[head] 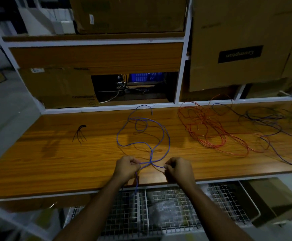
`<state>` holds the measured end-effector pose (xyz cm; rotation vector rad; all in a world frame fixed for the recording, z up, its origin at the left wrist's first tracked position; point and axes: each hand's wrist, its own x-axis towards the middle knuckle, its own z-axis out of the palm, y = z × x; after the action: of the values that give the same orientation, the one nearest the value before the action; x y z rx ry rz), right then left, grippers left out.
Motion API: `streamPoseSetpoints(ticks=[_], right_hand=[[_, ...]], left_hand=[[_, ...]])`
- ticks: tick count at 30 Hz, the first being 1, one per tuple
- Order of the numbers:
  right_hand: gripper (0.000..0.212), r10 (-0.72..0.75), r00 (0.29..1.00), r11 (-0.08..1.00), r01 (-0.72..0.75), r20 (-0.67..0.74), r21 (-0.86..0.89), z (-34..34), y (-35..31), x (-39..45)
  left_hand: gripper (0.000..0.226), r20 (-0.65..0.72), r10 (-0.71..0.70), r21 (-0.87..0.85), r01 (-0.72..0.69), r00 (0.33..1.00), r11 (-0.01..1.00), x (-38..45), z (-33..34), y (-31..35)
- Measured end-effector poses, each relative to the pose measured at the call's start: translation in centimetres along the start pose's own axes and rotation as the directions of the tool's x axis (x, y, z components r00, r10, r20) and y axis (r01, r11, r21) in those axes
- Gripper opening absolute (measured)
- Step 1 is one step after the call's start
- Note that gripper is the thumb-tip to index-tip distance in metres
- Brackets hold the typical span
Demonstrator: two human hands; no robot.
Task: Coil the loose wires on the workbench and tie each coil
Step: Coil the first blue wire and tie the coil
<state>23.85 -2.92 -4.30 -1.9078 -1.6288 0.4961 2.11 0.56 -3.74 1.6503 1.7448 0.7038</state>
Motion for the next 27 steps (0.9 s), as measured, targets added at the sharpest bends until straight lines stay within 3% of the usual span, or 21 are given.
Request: streamPoseSetpoints(ticks=[4, 6, 9, 11, 13, 15, 17, 21, 27], right_hand=[[0.019, -0.052, 0.997, 0.986, 0.061, 0.061, -0.158, 1.3, -1.3, 1.0], [0.020, -0.029, 0.996, 0.997, 0.035, 0.081, -0.073, 1.4, -1.8, 1.8], [0.018, 0.067, 0.998, 0.991, -0.066, -0.006, 0.119, 1.0, -2.6, 4.1], [0.042, 0.184, 0.983, 0.957, -0.175, -0.016, 0.231, 0.9, -2.9, 6.4], [0.058, 0.277, 0.953, 0.889, -0.302, 0.120, 0.344, 1.0, -3.5, 8.3], [0.041, 0.317, 0.914, 0.808, -0.400, 0.253, 0.433, 1.1, -4.2, 9.4], [0.015, 0.306, 0.929, 0.825, -0.369, 0.210, 0.429, 1.0, -4.5, 10.5], [0.018, 0.203, 0.979, 0.884, -0.196, 0.030, 0.425, 0.4, -4.4, 13.2], [0.010, 0.050, 0.990, 0.738, 0.054, -0.134, 0.673, -4.6, -6.5, 14.9]], left_hand=[[0.010, -0.007, -0.013, 0.019, 0.013, 1.000, 1.000, 0.0, -0.4, -0.4], [0.011, -0.012, -0.011, 0.034, 0.011, 1.000, 0.999, 0.0, -0.8, -0.6], [0.014, -0.004, 0.018, 0.041, -0.018, 1.000, 0.999, 0.0, -1.2, -1.1], [0.015, -0.012, 0.045, 0.057, -0.044, 0.999, 0.997, -0.3, -1.2, -1.2], [0.016, -0.018, 0.048, 0.046, -0.047, 0.999, 0.998, -0.5, -1.0, -1.3], [0.018, -0.014, 0.045, 0.046, -0.044, 0.999, 0.998, -0.6, -1.0, -1.5], [0.018, -0.011, 0.040, 0.040, -0.040, 0.999, 0.998, -0.5, -1.1, -1.7], [0.020, -0.038, 0.036, 0.052, -0.034, 0.999, 0.998, 0.0, -1.7, -2.2], [0.021, -0.048, 0.022, 0.069, -0.019, 0.999, 0.997, 1.0, -1.9, -1.9]])
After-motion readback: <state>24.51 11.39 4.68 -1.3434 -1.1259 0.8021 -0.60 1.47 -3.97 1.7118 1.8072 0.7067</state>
